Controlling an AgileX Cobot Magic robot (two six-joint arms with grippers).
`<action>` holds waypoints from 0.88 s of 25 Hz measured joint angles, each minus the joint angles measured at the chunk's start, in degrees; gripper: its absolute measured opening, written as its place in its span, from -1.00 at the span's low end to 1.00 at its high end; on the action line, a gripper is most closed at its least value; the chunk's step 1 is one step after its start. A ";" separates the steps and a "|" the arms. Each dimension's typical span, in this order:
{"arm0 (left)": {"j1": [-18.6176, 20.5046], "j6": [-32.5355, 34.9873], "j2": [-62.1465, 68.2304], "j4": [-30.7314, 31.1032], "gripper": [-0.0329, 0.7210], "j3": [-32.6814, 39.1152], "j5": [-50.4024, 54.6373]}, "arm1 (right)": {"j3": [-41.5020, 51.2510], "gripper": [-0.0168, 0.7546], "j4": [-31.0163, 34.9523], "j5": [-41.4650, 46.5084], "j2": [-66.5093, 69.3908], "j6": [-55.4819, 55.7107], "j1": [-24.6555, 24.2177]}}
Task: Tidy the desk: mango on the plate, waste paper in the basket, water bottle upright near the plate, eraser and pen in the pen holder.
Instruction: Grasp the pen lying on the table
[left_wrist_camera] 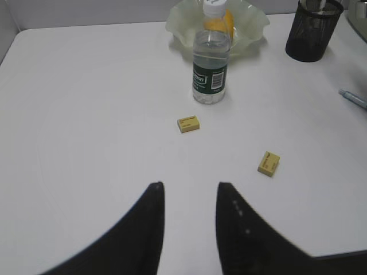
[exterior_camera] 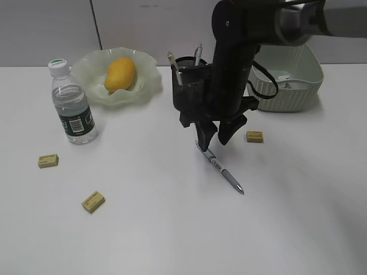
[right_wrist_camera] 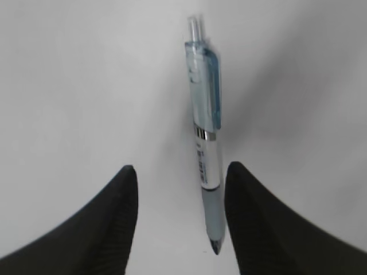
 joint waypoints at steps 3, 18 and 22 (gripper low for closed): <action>0.00 0.00 0.00 0.07 -0.28 0.00 0.00 | 0.00 0.08 -1.89 -0.68 0.21 0.00 0.02; 0.00 0.00 0.00 0.17 -0.28 0.00 0.00 | 0.22 0.04 -0.37 0.10 4.29 0.03 0.02; 0.00 0.00 0.00 0.38 -0.28 0.00 0.00 | 0.25 0.00 -0.37 1.56 5.13 -0.02 0.02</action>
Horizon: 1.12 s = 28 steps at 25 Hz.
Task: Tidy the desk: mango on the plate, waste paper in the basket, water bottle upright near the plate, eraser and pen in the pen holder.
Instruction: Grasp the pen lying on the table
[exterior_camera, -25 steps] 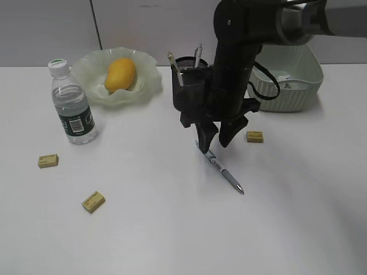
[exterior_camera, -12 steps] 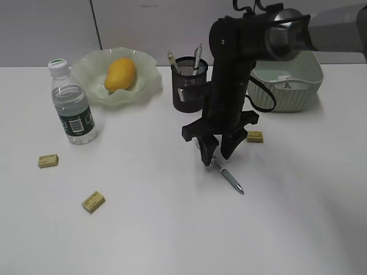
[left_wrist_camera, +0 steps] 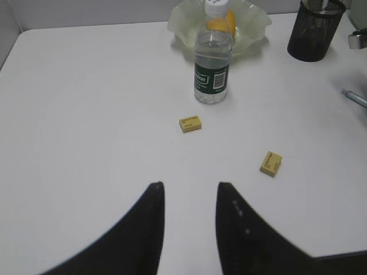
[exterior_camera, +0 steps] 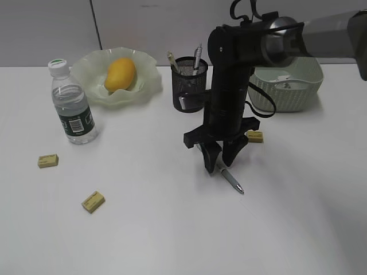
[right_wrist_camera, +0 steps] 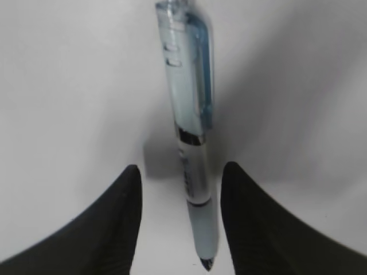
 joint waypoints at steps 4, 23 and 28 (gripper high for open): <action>0.00 0.00 0.00 0.02 -0.28 0.00 0.00 | 0.00 0.00 0.00 0.06 0.05 0.00 0.00; 0.00 0.00 0.00 0.33 -0.28 0.00 0.00 | 0.00 -0.67 -0.06 0.34 1.18 -0.12 0.00; 0.00 0.00 0.00 0.45 -0.28 0.00 0.00 | 0.00 -0.67 -0.06 0.36 0.32 -0.12 0.00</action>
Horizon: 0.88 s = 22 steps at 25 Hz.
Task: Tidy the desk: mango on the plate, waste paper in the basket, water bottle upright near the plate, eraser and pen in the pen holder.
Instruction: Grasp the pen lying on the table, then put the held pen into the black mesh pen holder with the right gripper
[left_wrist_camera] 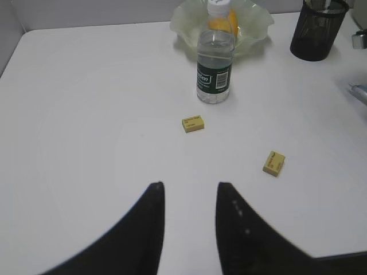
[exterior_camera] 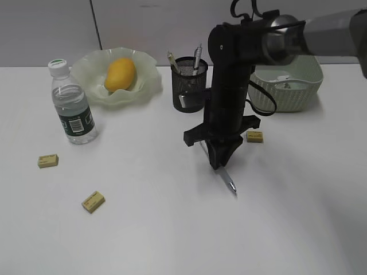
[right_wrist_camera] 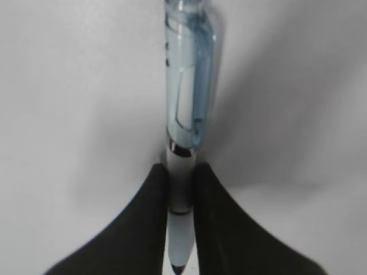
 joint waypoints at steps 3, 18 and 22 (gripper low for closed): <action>0.00 0.00 0.00 0.12 -0.28 0.00 0.00 | 0.00 -0.67 0.00 -0.06 -2.24 0.06 0.00; 0.00 0.00 0.00 1.01 -0.28 0.00 0.00 | 12.11 -0.67 0.18 -14.60 -16.12 0.59 0.00; 0.00 0.00 0.00 1.16 -0.28 0.00 0.00 | 19.16 -0.67 0.18 -23.66 -20.65 0.59 0.00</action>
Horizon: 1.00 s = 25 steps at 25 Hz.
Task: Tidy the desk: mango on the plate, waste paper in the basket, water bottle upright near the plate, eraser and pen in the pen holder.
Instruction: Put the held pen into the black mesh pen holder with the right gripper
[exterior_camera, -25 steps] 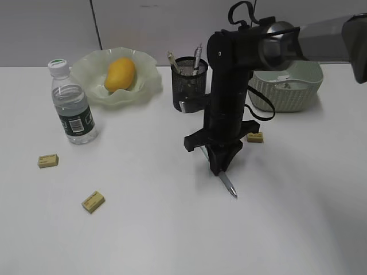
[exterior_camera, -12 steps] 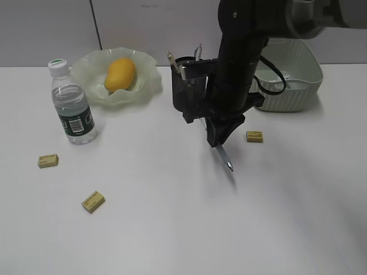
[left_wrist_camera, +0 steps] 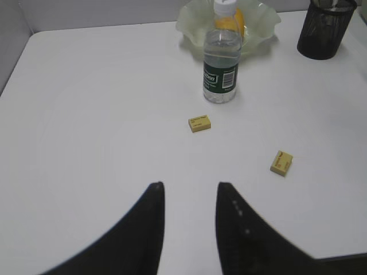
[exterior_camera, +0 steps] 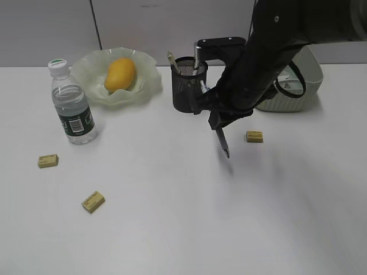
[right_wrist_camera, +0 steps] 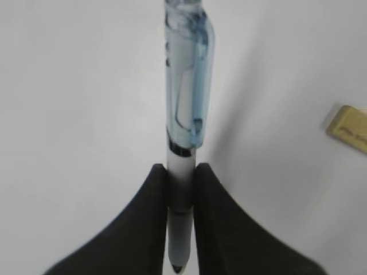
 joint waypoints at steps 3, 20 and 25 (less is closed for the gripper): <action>0.00 0.00 0.00 0.07 -0.28 0.00 0.00 | 3.54 -0.67 -0.70 -6.15 -3.17 0.07 0.00; 0.00 0.00 0.00 0.16 -0.28 0.00 0.00 | 4.38 -0.67 -9.26 -42.41 -5.05 0.07 -0.32; 0.00 0.00 0.00 0.21 -0.28 0.00 0.00 | 4.50 -0.67 -9.25 -53.76 -1.87 0.07 -1.47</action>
